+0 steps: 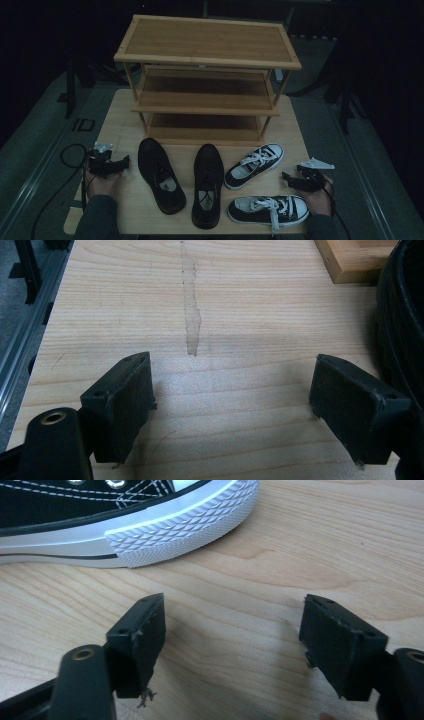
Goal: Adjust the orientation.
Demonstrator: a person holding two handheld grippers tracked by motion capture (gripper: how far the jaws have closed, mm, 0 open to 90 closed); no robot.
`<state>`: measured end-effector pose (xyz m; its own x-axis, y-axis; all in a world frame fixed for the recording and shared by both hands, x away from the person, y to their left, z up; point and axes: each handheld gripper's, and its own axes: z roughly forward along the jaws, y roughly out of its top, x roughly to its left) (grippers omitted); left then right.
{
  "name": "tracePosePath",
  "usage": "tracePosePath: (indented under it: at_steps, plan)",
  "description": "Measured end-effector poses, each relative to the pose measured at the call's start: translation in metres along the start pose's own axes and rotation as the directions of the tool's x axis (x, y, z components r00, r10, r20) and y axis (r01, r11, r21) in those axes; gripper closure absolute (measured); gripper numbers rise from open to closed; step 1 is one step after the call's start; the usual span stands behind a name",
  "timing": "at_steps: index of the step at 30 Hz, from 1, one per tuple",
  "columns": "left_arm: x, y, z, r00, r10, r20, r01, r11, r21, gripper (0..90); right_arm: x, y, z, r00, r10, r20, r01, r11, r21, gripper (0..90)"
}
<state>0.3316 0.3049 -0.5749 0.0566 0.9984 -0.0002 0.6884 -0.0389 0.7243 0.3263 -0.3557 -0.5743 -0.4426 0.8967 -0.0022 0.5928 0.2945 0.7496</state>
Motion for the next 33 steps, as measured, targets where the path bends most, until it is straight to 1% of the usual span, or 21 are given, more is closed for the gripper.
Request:
tracePosePath:
  at_steps: [4,5,7,9,11,13,15,17,18,19,20,22,23,24,30,33]
  plan:
    - [0.0,0.0,0.0,1.0,0.003,0.003,-0.003,1.0,-0.001,17.9,0.0,0.0,0.001,1.0,0.0,-0.002,0.0,1.0,0.002,25.5]
    - [0.0,0.0,0.0,1.0,0.005,0.006,-0.005,1.0,-0.005,19.2,0.0,0.001,0.001,1.0,0.001,-0.001,-0.001,1.0,0.002,25.5]
    - [0.0,0.0,-0.001,1.0,0.005,0.006,-0.005,0.9999,-0.01,22.8,0.0,0.001,0.001,1.0,0.001,-0.001,-0.001,1.0,0.001,25.5]
    - [0.0,0.001,-0.002,1.0,0.0,0.003,0.0,1.0,-0.001,25.4,0.0,0.001,0.001,1.0,0.004,0.002,-0.004,1.0,0.001,25.6]
    - [0.001,0.003,-0.004,1.0,0.0,0.004,0.0,0.9998,0.019,34.0,0.001,0.001,0.001,0.9999,0.008,0.007,-0.008,1.0,0.001,25.6]
    - [0.001,0.004,-0.007,0.9997,-0.011,0.023,0.01,0.9994,0.033,39.7,0.001,0.001,0.001,0.9999,0.01,0.009,-0.01,1.0,0.001,25.7]
    - [0.001,0.005,-0.011,0.999,-0.01,0.043,0.008,0.9992,0.039,42.1,0.001,0.001,0.001,0.9999,0.011,0.009,-0.011,1.0,0.0,25.8]
    - [0.001,0.007,-0.016,0.9979,-0.004,0.064,0.002,0.9995,0.031,43.6,0.001,0.001,0.001,0.9999,0.012,0.009,-0.012,1.0,0.0,25.9]
    - [0.001,0.008,-0.02,0.9972,-0.01,0.074,0.009,0.9996,0.026,43.8,0.0,0.001,0.001,0.9999,0.015,0.007,-0.015,1.0,0.0,25.9]
    - [0.001,0.009,-0.023,0.9955,-0.017,0.093,0.014,0.9996,0.024,43.9,0.0,0.001,0.001,0.9998,0.02,0.004,-0.02,1.0,-0.001,26.0]
    - [0.002,0.01,-0.027,0.9939,-0.014,0.109,0.012,0.9996,0.024,43.8,0.0,0.001,0.001,0.9997,0.024,0.001,-0.024,1.0,-0.003,26.4]
    - [0.001,0.012,-0.035,0.9926,-0.006,0.121,0.004,0.9997,0.022,43.9,0.0,0.001,0.001,0.9997,0.026,0.002,-0.026,1.0,-0.004,26.5]
    - [0.001,0.013,-0.039,0.9908,0.002,0.135,-0.005,0.9997,0.023,43.8,0.0,0.001,0.001,0.9997,0.025,0.002,-0.025,1.0,-0.003,26.5]
    - [0.0,0.015,-0.042,0.9901,0.006,0.141,-0.009,0.9998,0.019,43.9,0.0,0.001,0.001,0.9997,0.024,0.003,-0.024,1.0,-0.002,26.5]
    - [-0.007,0.024,-0.061,0.9862,0.058,0.155,-0.059,0.9983,0.003,45.1,-0.001,0.0,0.0,0.9997,0.026,-0.002,-0.026,1.0,-0.005,26.4]
    - [-0.013,0.028,-0.068,0.9806,0.09,0.174,-0.091,0.9958,-0.005,45.1,-0.002,0.0,0.0,0.9996,0.028,-0.006,-0.028,1.0,-0.006,26.4]
